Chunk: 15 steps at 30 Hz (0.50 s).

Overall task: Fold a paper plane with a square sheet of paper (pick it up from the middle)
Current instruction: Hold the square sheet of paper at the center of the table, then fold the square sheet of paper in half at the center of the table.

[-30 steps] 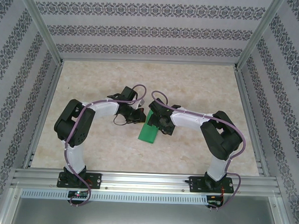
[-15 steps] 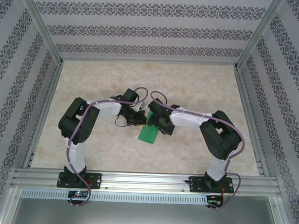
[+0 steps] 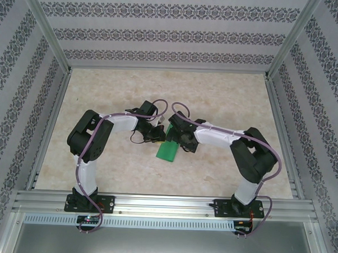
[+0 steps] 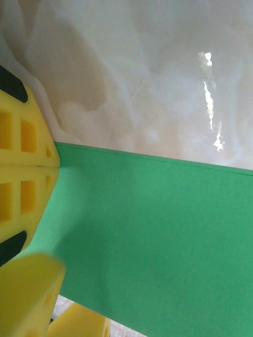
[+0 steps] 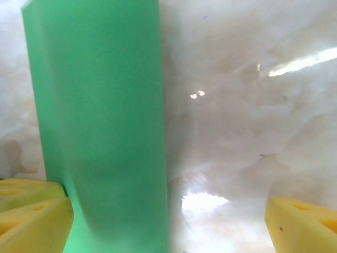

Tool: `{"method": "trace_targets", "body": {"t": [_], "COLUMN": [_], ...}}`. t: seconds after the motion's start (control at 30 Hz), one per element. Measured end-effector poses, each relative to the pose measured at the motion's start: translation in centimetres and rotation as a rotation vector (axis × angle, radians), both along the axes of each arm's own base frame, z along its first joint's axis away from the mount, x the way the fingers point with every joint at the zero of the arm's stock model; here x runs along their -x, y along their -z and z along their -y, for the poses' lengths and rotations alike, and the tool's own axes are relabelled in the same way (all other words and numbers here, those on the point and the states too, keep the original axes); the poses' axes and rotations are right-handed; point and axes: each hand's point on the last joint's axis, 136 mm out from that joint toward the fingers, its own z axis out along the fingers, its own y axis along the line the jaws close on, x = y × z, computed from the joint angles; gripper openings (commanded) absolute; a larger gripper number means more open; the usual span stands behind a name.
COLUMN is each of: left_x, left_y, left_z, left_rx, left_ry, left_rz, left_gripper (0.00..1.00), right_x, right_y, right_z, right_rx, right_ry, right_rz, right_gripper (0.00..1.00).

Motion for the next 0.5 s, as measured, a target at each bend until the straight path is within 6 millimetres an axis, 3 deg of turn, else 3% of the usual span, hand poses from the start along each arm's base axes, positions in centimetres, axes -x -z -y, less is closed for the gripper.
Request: {"method": "trace_targets", "body": {"t": [0.1, 0.2, 0.27, 0.37, 0.5], "left_x": [0.0, 0.0, 0.0, 0.0, 0.0], "left_y": [0.0, 0.0, 0.0, 0.0, 0.0], "left_z": [0.0, 0.0, 0.0, 0.0, 0.0], "left_rx": [-0.001, -0.001, -0.001, 0.000, -0.001], "left_ry": [0.002, 0.003, 0.004, 0.005, 0.005], "left_rz": [0.002, 0.002, 0.003, 0.004, 0.005], "left_gripper": [0.00, 0.00, 0.00, 0.00, 0.00], "right_x": [-0.1, -1.0, -1.5, -1.5, -0.6], "right_y": [-3.0, -6.0, -6.8, -6.1, -3.7], "right_z": [0.8, 0.4, -0.7, -2.9, -5.6], "right_rx": [-0.085, -0.204, -0.266, -0.319, -0.330], "right_ry": [0.006, -0.011, -0.033, -0.088, -0.151], "right_rz": [0.084, 0.175, 0.202, 0.183, 0.110], "right_gripper": [0.85, 0.62, 0.49, 0.34, 0.27]}}
